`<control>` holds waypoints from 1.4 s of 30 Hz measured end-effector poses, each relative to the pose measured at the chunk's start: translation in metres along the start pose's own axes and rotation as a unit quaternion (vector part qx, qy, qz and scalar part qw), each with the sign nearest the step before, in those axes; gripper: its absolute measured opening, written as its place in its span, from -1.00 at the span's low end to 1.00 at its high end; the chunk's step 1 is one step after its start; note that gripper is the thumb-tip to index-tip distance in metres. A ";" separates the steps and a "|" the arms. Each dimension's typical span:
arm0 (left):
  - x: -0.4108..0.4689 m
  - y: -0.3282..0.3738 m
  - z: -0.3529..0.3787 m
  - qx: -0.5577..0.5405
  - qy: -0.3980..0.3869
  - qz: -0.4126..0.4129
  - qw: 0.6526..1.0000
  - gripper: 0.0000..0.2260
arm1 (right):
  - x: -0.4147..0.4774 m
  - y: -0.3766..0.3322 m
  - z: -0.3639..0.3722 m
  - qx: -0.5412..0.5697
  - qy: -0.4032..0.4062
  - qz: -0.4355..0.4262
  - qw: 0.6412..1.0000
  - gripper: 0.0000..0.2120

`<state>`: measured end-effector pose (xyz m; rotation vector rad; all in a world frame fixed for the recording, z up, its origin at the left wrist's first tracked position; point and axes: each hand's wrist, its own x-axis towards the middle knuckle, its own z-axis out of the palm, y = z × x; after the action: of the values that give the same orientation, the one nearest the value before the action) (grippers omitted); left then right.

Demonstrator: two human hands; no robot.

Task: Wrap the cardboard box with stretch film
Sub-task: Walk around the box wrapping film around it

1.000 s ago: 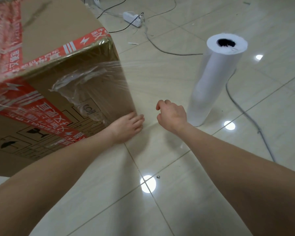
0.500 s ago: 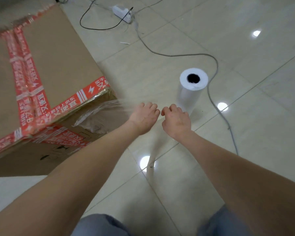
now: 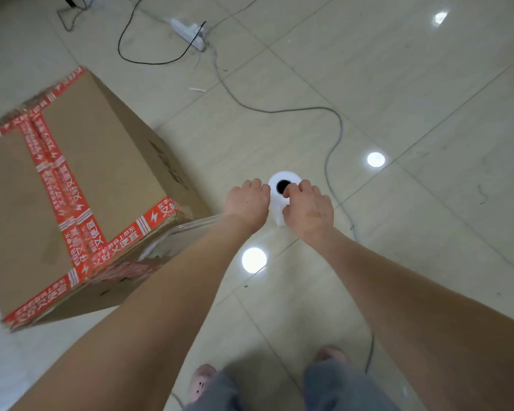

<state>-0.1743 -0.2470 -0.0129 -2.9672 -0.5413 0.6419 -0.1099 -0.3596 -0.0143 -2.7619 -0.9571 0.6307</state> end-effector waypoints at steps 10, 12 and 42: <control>0.052 0.002 -0.016 -0.116 -0.055 -0.067 0.989 -0.70 | 0.049 0.016 -0.018 0.001 -0.035 0.061 0.997 -0.71; 0.071 0.002 -0.007 -0.136 -0.062 -0.060 0.987 -0.64 | 0.066 0.017 -0.008 0.011 -0.064 0.097 0.993 -0.70; 0.196 -0.142 0.012 -0.294 -0.059 -0.203 0.932 -0.77 | 0.260 -0.106 0.005 -0.047 -0.127 -0.027 0.990 -0.74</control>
<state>-0.0586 -0.0457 -0.0818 -3.1603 -1.5542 0.7111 0.0133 -0.1154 -0.0782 -2.7723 -1.1349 0.9692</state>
